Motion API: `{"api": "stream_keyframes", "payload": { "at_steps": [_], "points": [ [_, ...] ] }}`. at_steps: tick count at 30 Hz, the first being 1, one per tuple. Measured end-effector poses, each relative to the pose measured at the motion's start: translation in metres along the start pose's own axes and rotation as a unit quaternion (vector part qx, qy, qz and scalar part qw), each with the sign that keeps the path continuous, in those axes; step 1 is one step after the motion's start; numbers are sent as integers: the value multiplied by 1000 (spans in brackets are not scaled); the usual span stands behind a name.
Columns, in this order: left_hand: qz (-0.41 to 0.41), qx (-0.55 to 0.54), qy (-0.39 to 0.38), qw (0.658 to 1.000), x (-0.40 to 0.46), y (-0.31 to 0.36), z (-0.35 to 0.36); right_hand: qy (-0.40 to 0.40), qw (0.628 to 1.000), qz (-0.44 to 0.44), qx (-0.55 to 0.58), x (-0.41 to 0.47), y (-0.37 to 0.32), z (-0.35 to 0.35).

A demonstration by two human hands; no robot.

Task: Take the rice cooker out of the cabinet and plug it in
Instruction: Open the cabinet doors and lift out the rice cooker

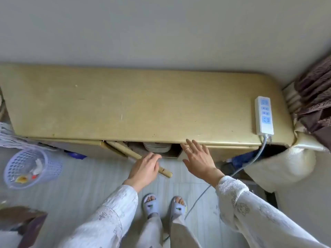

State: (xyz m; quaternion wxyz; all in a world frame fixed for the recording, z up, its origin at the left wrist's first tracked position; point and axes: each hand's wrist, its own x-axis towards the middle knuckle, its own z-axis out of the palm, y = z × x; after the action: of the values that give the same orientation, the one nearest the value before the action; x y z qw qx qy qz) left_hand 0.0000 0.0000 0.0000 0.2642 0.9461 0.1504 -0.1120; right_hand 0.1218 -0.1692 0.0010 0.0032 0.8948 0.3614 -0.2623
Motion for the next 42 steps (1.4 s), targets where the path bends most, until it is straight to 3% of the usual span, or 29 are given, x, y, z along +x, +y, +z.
{"api": "stream_keyframes", "payload": {
  "at_steps": [10,21,24,26,29,32,37,40,42],
  "points": [
    [-4,129,-158,979,48,-61,81,11,998,56,-25,62,15,52],
    [19,128,0,992,6,-75,103,64,996,63,20,56,7,78],
    [16,160,11,987,-12,-87,105,89,996,-3,18,43,1,91],
    [-1,178,14,984,-22,-93,108,48,998,-43,-14,36,-1,105],
    [-47,188,11,981,-32,-100,114,-7,999,28,-27,42,7,115],
    [-84,204,-1,975,-41,-114,121,12,995,84,-52,56,18,113],
    [-120,199,-8,973,-51,-133,122,52,993,93,-53,63,21,111],
    [-110,184,-7,977,-49,-133,111,82,988,120,-59,65,23,107],
    [-78,178,2,981,-39,-126,103,55,988,126,-68,67,24,108]
  ]
}}
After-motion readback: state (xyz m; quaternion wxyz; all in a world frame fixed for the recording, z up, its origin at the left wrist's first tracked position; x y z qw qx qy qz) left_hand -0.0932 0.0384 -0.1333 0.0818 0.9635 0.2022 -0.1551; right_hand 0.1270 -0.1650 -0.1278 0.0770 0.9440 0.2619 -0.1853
